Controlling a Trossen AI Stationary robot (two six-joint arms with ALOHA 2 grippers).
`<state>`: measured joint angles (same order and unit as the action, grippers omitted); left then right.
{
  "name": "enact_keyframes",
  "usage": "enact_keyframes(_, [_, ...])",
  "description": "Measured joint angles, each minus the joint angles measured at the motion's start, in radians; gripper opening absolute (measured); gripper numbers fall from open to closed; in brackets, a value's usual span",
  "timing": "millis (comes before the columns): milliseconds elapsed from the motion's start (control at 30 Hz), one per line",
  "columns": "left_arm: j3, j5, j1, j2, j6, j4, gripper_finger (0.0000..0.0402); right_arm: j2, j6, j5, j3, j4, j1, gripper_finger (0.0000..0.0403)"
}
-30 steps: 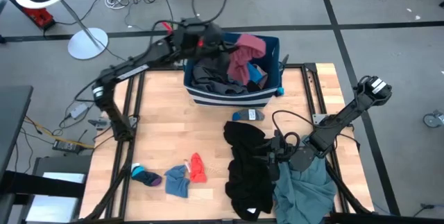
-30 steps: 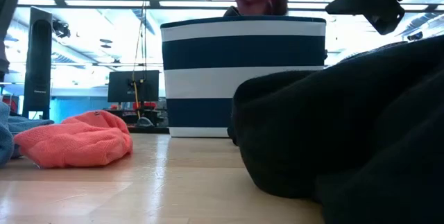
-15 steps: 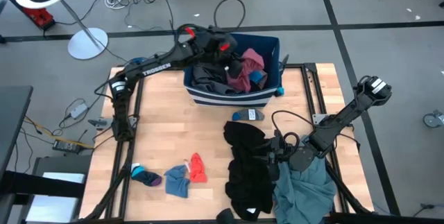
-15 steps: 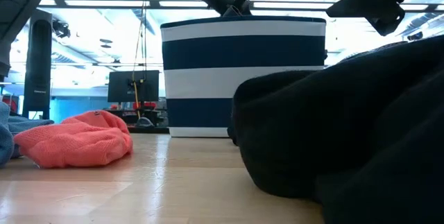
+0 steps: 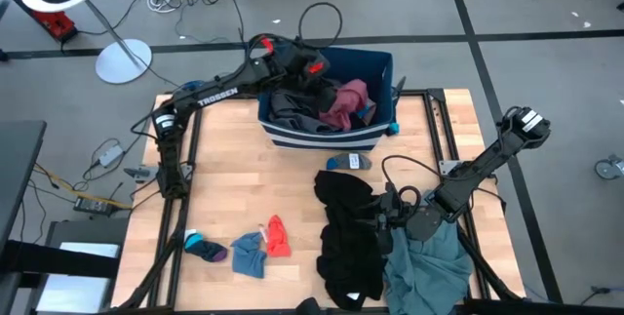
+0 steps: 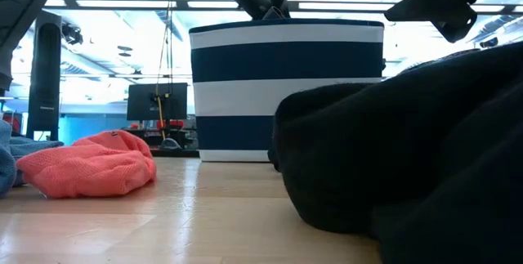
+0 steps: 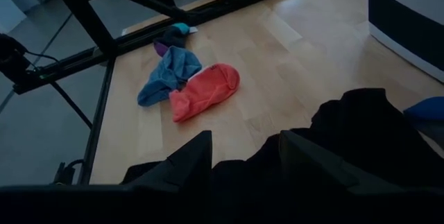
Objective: Sort clothes
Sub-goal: Put the red boxer into the laundry organizer, then put the black shorts into the blue laundry organizer
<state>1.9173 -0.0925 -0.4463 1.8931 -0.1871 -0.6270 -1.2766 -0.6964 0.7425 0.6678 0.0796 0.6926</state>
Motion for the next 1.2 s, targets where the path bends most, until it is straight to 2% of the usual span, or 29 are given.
enact_keyframes(67, [0.039, -0.001, 0.002, 0.000, 0.004, -0.064, 0.0126, 0.000, 0.000, 0.000, 0.000, 0.000, 0.000, 0.0170])
enact_keyframes(267, [0.221, -0.001, 0.031, -0.005, 0.047, -0.400, 0.0126, 0.000, 0.000, 0.000, 0.000, -0.005, 0.000, 0.0170])
enact_keyframes(433, [0.342, 0.034, 0.126, -0.010, 0.053, -0.674, 0.0126, 0.000, -0.008, 0.000, 0.000, -0.010, 0.000, 0.0170])
enact_keyframes(500, [0.344, 0.084, 0.188, -0.029, 0.064, -0.732, 0.0126, 0.000, -0.011, 0.000, 0.000, -0.011, 0.000, 0.0170])
enact_keyframes(700, [0.269, 0.219, 0.379, -0.147, 0.061, -0.737, 0.0126, 0.000, -0.038, -0.001, 0.000, -0.016, 0.000, 0.0170])
enact_keyframes(800, [0.179, 0.301, 0.473, -0.229, 0.033, -0.727, 0.0126, 0.000, -0.057, -0.001, 0.000, -0.016, 0.000, 0.0170])
enact_keyframes(900, [0.030, 0.386, 0.559, -0.335, -0.035, -0.705, 0.0126, 0.000, -0.069, -0.001, 0.000, -0.007, -0.002, 0.0170])
enact_keyframes(1033, [-0.272, 0.465, 0.661, -0.521, -0.137, -0.538, 0.0126, 0.000, -0.058, 0.008, 0.001, 0.026, -0.006, 0.0169])
enact_keyframes(1133, [-0.530, 0.454, 0.721, -0.672, -0.187, -0.333, 0.0126, 0.000, -0.054, -0.025, 0.040, -0.017, -0.024, 0.0167])
enact_keyframes(1200, [-0.694, 0.448, 0.750, -0.771, -0.221, -0.223, 0.0126, 0.000, -0.063, -0.071, 0.101, -0.104, -0.043, 0.0165])
